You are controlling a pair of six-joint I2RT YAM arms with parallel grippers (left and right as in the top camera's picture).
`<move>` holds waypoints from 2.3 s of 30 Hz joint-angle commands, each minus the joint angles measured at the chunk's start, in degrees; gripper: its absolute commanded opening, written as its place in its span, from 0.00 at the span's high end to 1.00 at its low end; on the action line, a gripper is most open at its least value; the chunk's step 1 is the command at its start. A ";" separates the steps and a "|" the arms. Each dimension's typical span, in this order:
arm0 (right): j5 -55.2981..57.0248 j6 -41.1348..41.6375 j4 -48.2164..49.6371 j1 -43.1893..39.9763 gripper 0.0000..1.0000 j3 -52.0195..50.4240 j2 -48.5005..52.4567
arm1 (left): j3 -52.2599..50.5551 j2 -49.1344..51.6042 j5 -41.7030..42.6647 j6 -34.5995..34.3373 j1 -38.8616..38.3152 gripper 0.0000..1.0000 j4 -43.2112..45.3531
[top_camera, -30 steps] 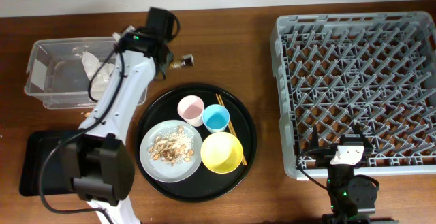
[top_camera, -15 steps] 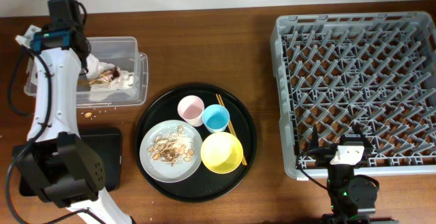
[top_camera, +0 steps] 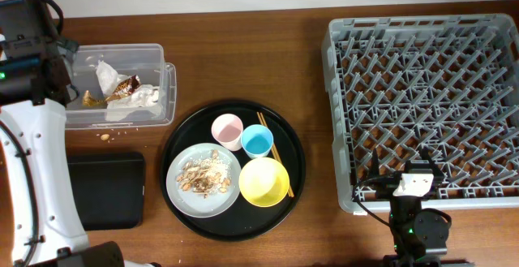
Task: Sort waste into correct bins and load items into the dishwasher rack
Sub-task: 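Drop the gold wrapper into the clear bin and park left arm, then reach the right gripper to the yellow bowl and grasp its rim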
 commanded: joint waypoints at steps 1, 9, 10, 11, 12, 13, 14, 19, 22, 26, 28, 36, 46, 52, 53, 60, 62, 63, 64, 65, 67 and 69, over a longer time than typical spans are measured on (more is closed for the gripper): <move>0.90 -0.35 -0.22 0.31 0.01 -0.42 -0.37 | 0.13 1.07 6.82 -0.55 0.20 0.01 -2.73; 0.90 -0.35 -0.22 0.31 0.01 -0.42 -0.37 | 0.13 1.44 -3.19 -0.57 4.46 0.01 -3.56; 0.90 -0.35 -0.22 0.31 0.01 -0.42 -0.37 | 0.13 1.44 -0.81 -0.57 5.46 0.01 -3.89; 0.90 -0.35 -0.22 0.31 0.01 -0.42 -0.37 | 0.13 1.51 3.63 -0.57 7.06 0.01 -4.87; 0.90 -0.35 -0.24 0.31 0.01 -0.42 -0.37 | 0.13 1.70 5.33 -0.57 8.44 0.01 -6.49; 0.90 -0.35 -0.22 0.31 0.01 -0.42 -0.37 | 0.13 2.03 5.33 -0.57 9.77 0.01 -8.61; 0.90 -0.35 -0.22 0.31 0.01 -0.42 -0.37 | 0.13 2.16 5.33 -0.57 10.58 0.01 -9.86; 0.90 -0.35 -0.24 0.31 0.01 -0.42 -0.37 | 0.13 2.19 5.33 -0.57 11.13 0.01 -11.67; -1.95 0.68 -0.22 0.33 0.01 -0.42 -0.37 | 0.13 2.19 5.35 -0.57 11.08 0.01 -11.69; -42.21 33.94 4.50 0.31 0.01 -0.42 -0.37 | 0.13 2.19 5.35 -0.57 11.08 0.01 -11.69; -52.61 50.64 6.62 0.31 0.01 -0.42 -0.37 | 0.13 2.19 5.35 -0.57 11.08 0.01 -11.69; -42.49 58.16 13.94 0.31 0.02 21.29 4.90 | 0.13 2.19 5.35 -0.57 11.08 0.01 -11.69; -38.23 16.37 -58.05 11.02 0.01 73.75 48.11 | 0.13 2.19 5.35 -0.57 11.08 0.01 -11.69; -1.18 28.76 -59.25 47.19 0.01 73.99 65.44 | 0.13 2.19 5.35 -0.57 11.08 0.01 -11.69; 1.73 31.28 -59.63 50.49 0.01 74.49 69.64 | 0.13 2.19 5.35 -0.57 11.08 0.01 -11.69; -10.05 33.20 -63.25 56.98 0.01 84.72 99.30 | 0.13 2.19 5.35 -0.57 11.08 0.01 -11.69; -10.16 33.24 -62.75 56.98 0.01 84.67 102.88 | 0.13 2.19 5.35 -0.57 11.08 0.01 -11.69; -10.64 34.49 -62.07 56.92 0.01 84.67 104.54 | 0.13 2.19 5.35 -0.57 11.08 0.01 -11.69; -12.63 36.41 -61.86 56.87 0.01 84.67 105.83 | 0.13 2.19 5.35 -0.57 11.08 0.01 -11.69; -14.40 36.83 -61.27 56.89 0.01 84.67 106.97 | 0.13 2.19 5.35 -0.57 11.08 0.01 -11.69; -15.08 36.68 -61.31 56.98 0.01 84.65 109.15 | 0.13 2.19 5.35 -0.57 11.08 0.01 -11.69; -14.93 35.93 -60.94 56.98 0.01 84.56 110.46 | 0.13 2.19 5.35 -0.57 11.08 0.01 -11.69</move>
